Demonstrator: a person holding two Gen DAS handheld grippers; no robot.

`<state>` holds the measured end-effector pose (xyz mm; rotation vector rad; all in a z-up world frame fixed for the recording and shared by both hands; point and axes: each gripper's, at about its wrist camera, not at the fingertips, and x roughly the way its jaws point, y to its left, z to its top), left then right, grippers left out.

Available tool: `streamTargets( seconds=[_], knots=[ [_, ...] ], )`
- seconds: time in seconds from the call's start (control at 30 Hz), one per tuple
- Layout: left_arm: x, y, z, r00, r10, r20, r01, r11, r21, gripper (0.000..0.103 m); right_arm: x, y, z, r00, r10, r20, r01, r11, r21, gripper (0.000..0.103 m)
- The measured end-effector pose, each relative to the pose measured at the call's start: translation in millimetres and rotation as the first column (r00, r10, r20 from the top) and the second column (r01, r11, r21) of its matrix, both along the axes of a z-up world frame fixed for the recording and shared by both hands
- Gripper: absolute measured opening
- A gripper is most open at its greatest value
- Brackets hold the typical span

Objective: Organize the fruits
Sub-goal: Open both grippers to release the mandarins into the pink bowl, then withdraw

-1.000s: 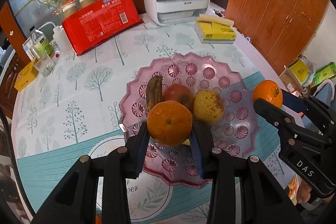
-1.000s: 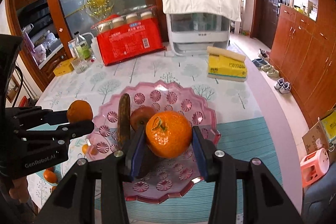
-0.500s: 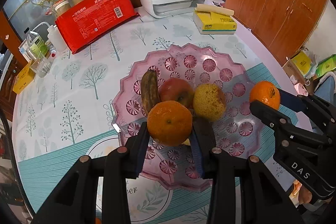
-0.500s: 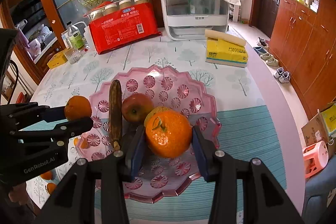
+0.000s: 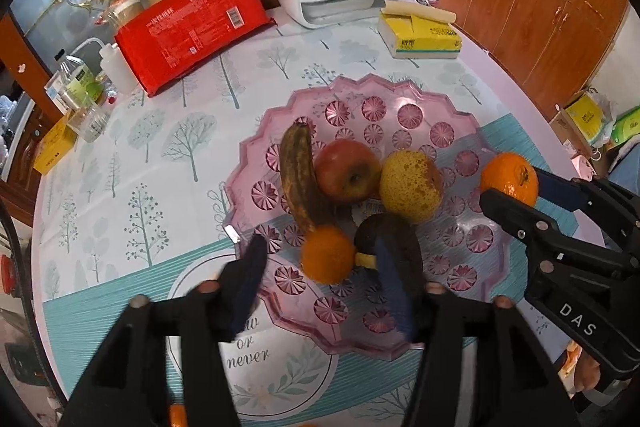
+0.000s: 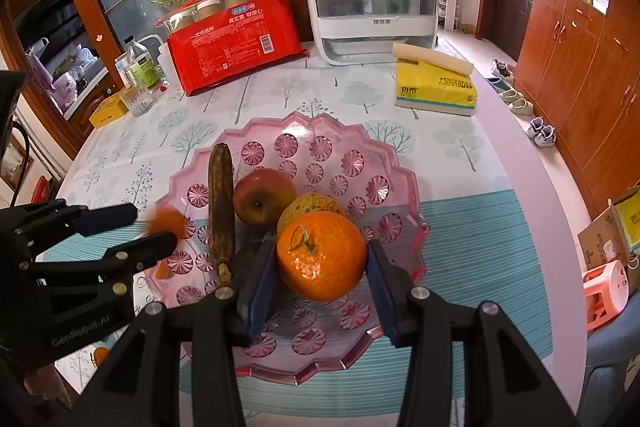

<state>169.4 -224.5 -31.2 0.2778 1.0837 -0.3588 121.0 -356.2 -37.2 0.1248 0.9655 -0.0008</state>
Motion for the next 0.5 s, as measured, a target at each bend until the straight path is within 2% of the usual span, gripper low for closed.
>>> streamTargets(
  seconds=[0.23,0.33,0.5],
  knots=[
    [-3,3,5,1.0,0.017,0.022,-0.017,1.0,0.02,0.075,0,1,1,1.0,0.005,0.001,-0.005,1.0,0.018,0.047],
    [-5,5,6,0.999,0.028,0.026,-0.029,0.999,0.025,0.078,-2,4,7,1.0,0.007,0.026,-0.008,1.0,0.013,0.054],
    [-7,10,9,0.998,0.05,0.032,-0.051,0.998,0.03,0.082,-3,7,12,0.999,0.008,0.045,-0.009,1.0,0.003,0.056]
  ],
)
